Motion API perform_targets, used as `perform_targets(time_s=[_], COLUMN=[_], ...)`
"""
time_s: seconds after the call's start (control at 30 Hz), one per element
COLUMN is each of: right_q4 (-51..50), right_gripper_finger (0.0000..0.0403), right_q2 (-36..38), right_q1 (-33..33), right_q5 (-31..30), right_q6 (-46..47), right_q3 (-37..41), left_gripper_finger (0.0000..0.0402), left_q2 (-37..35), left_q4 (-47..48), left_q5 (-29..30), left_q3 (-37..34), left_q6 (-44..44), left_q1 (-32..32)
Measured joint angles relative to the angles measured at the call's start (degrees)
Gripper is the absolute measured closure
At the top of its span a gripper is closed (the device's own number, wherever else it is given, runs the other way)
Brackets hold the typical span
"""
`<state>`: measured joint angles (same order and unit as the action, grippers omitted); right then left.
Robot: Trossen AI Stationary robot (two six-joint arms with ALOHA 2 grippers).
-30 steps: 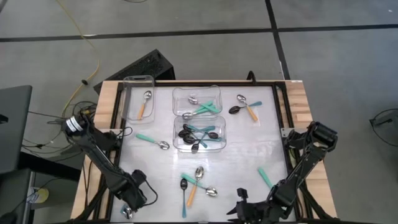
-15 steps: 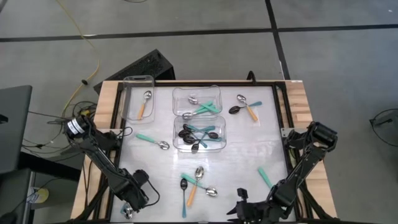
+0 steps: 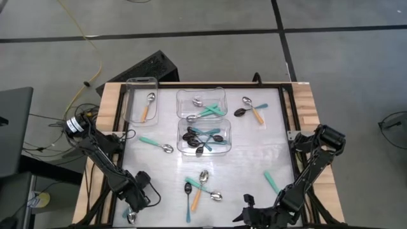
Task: Sort silverware by color (type)
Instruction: Put the blue spoon into the bottom transparent bin
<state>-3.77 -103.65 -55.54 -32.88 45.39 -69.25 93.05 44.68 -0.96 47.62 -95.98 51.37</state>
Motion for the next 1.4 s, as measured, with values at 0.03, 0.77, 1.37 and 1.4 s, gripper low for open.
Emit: perform_targets(time_s=[0.03, 0.77, 1.37, 1.4], right_q4=[-0.03, -0.23, -0.28, -0.42], right_gripper_finger=[0.0282, 0.0282, 0.0282, 0.0282], right_q2=[0.02, -1.94, -2.23, -2.23], right_q1=[-0.11, 0.59, 5.57, 5.93], right_q5=[0.01, -0.68, -0.06, -0.04], right_q6=[0.27, 2.82, -2.31, -2.92], right_q3=[0.00, 0.10, 0.02, 0.02], left_gripper_finger=[0.0363, 0.0401, 0.0401, 0.0401], left_q2=[-0.78, -26.14, -6.48, -4.37], left_q4=[0.22, -8.86, -18.83, -17.13], left_q5=[0.66, 33.67, 1.56, 0.71], left_q3=[0.03, 2.69, 22.76, 23.99], left_q6=[1.02, 38.35, 86.44, 87.23], left_q1=[-0.46, -15.68, -54.97, -55.79])
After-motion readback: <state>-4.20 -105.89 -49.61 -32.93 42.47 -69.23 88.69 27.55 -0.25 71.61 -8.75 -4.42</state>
